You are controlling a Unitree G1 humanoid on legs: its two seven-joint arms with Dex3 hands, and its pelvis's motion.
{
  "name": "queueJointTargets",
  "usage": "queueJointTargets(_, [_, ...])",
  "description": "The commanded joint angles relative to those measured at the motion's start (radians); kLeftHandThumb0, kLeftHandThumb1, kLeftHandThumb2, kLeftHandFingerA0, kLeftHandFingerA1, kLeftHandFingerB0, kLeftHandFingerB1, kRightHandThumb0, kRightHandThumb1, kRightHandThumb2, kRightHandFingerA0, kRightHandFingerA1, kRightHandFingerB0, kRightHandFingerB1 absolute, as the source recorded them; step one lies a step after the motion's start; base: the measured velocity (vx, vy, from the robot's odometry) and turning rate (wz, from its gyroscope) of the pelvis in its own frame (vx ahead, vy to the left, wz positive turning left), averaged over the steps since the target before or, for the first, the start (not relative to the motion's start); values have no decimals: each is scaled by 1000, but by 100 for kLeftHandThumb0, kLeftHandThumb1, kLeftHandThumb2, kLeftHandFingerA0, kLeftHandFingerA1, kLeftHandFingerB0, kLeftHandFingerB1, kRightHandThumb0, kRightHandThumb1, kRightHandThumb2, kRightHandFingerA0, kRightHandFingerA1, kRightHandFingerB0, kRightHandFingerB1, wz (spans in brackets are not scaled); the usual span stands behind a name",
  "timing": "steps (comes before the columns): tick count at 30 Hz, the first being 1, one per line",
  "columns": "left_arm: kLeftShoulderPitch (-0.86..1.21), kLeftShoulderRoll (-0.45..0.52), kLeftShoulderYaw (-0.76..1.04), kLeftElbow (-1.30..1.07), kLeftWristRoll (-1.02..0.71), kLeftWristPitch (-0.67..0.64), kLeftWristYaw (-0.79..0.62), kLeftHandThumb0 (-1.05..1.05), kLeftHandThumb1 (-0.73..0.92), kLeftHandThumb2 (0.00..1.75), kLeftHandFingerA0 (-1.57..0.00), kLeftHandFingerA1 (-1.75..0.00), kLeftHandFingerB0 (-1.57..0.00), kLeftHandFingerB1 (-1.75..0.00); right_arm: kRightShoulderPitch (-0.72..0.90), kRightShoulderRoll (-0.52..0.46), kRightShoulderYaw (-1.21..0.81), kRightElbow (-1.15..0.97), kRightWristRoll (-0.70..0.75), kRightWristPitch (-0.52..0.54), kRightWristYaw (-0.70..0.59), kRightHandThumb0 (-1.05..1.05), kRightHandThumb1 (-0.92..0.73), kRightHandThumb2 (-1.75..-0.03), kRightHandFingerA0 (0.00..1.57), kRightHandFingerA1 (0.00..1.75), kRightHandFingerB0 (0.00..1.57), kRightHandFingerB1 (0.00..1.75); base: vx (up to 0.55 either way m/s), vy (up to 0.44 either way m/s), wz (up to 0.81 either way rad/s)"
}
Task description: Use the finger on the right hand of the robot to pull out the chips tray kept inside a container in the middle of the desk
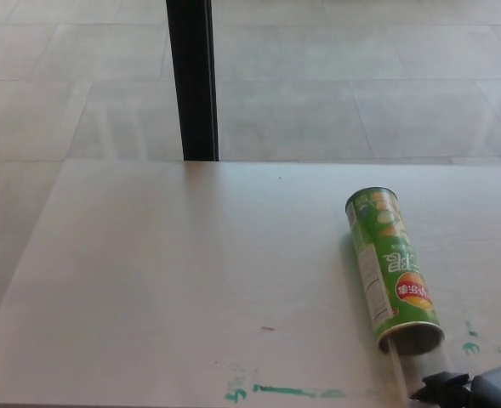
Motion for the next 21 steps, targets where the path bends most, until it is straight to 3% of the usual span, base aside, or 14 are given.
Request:
queueJointTargets(1, [1,14,-4,6,12,10,10,-57,71,61,-53,-60,-66,-73,73,-25,-11,-32,3,6,40,-16,-50,-65,96,145,53,53,0,0,0])
queueJointTargets(2, [3,16,-7,1,14,5,5,-57,71,61,-52,-59,-66,-65,86,-25,-15,-52,4,17,54,-12,-54,-59,85,149,52,47,0,0,0])
queueJointTargets(6, [2,14,4,5,2,13,9,-57,71,61,-52,-60,-64,-60,119,-25,-27,-97,7,38,79,-10,-55,-58,85,145,52,47,0,0,0])
queueJointTargets(8, [4,16,1,2,5,9,-1,-58,72,62,-51,-59,-55,-50,146,-25,-36,-121,21,43,93,-9,-55,-58,86,145,52,47,0,0,0])
queueJointTargets(12, [2,19,10,2,-3,24,0,-56,69,61,-53,-61,-61,-55,204,-30,-36,-124,15,25,84,-16,-54,-63,88,146,50,49,0,0,0])
queueJointTargets(13, [1,18,12,4,-4,25,3,-56,70,61,-52,-61,-63,-62,211,-32,-38,-129,15,25,87,-10,-55,-60,85,146,51,48,0,0,0])
queueJointTargets(14, [1,18,9,3,0,26,6,-55,70,61,-50,-59,-62,-60,220,-32,-40,-135,13,24,83,-16,-53,-63,92,145,53,52,0,0,0])
queueJointTargets(17, [1,18,6,4,5,25,13,-55,70,61,-52,-58,-55,-50,231,-34,-43,-146,8,29,89,-11,-56,-59,83,147,50,46,0,0,0])
queueJointTargets(21, [3,19,8,7,4,18,4,-58,69,62,-50,-58,-60,-53,246,-39,-47,-155,7,28,89,-17,-54,-63,90,147,53,50,0,0,0])
